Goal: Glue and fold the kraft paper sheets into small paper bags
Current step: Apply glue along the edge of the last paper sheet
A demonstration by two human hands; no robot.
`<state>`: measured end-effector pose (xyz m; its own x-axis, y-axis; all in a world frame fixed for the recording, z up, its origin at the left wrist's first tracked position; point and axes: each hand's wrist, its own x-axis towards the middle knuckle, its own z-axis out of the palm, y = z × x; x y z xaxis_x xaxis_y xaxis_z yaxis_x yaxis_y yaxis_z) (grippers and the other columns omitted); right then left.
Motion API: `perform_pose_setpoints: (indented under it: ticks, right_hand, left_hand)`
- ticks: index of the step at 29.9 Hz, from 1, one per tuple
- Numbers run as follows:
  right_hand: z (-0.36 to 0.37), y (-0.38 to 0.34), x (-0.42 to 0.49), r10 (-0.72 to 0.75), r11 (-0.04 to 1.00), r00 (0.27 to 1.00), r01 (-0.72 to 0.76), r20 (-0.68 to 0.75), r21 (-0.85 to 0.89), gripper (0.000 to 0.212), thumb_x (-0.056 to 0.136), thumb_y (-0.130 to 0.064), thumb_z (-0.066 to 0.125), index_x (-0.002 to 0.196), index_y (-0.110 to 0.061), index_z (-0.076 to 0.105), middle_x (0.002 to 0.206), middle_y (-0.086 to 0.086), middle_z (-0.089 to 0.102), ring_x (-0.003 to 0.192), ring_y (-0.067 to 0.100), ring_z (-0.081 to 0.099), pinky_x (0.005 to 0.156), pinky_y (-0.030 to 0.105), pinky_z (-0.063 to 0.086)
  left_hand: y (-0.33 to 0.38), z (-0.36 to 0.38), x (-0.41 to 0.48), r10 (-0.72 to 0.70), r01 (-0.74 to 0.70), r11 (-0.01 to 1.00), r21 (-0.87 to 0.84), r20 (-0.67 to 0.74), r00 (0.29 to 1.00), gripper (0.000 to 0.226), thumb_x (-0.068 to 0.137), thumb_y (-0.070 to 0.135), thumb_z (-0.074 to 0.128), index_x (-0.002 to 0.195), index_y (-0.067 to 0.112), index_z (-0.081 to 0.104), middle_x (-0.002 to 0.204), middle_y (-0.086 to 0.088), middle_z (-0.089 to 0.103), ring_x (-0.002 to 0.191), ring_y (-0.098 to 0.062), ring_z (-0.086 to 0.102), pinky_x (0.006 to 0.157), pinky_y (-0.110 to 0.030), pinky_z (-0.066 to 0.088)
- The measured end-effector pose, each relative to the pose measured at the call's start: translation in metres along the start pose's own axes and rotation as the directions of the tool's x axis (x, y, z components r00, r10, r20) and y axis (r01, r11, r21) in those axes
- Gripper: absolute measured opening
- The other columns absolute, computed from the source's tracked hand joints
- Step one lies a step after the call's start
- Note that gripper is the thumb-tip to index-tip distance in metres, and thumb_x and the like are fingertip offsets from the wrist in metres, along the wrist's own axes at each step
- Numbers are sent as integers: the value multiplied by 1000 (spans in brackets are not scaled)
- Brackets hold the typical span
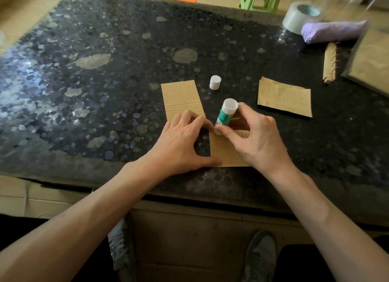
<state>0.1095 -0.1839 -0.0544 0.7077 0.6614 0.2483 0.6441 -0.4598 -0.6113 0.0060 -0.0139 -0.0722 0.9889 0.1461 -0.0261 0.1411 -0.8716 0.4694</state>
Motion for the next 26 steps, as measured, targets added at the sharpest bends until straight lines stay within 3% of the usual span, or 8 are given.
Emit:
perform_pose_setpoints:
  ticks: [3,5,11,19,23,26]
  right_hand:
    - [-2,1,0,1,1000,1000,-1,29,2,32,94,-35,75,116,-15,63,109,-7,72,100,6,69,88,24,58]
    - [-3,1,0,3,1000,999,-3,36,-9,33,94,-33,74,119,-14,62,110,-5,73,102,8,69,90,30,58]
    - [-6,3,0,20,999,997,-18,80,-30,35,97,-30,71,127,-16,60,118,-4,70,110,9,65,94,27,55]
    - [-9,5,-1,20,998,999,-18,40,-54,36,95,-34,74,123,-15,61,116,-1,71,107,12,67,91,29,56]
    - [-8,6,-3,3,998,1000,-3,-1,-65,34,93,-36,76,117,-15,62,113,-3,72,100,6,67,84,17,53]
    - [-8,8,-3,-2,998,1000,2,1,-64,34,93,-34,76,118,-14,62,113,-2,72,102,10,68,87,25,58]
  left_hand:
    - [0,1,0,-3,3,1000,10,-6,1000,82,63,80,64,132,39,49,128,11,39,122,-10,37,104,-32,32]
    - [0,2,0,-4,4,1000,10,-9,1000,82,64,80,65,132,38,49,127,11,39,122,-11,37,104,-32,31]
    - [0,2,0,-1,1,1000,3,-10,1000,81,64,79,67,132,39,49,128,11,39,123,-10,36,106,-33,30]
    - [-1,2,0,-5,5,1000,1,-11,1000,83,62,81,63,132,38,50,128,11,39,124,-11,37,104,-30,28]
    - [-1,2,0,-6,6,1000,2,-8,1000,83,62,81,64,132,39,49,128,11,39,123,-11,36,102,-29,27]
    - [-1,2,1,-8,8,1000,0,-5,1000,83,62,81,64,131,38,49,128,11,39,124,-11,36,105,-31,29]
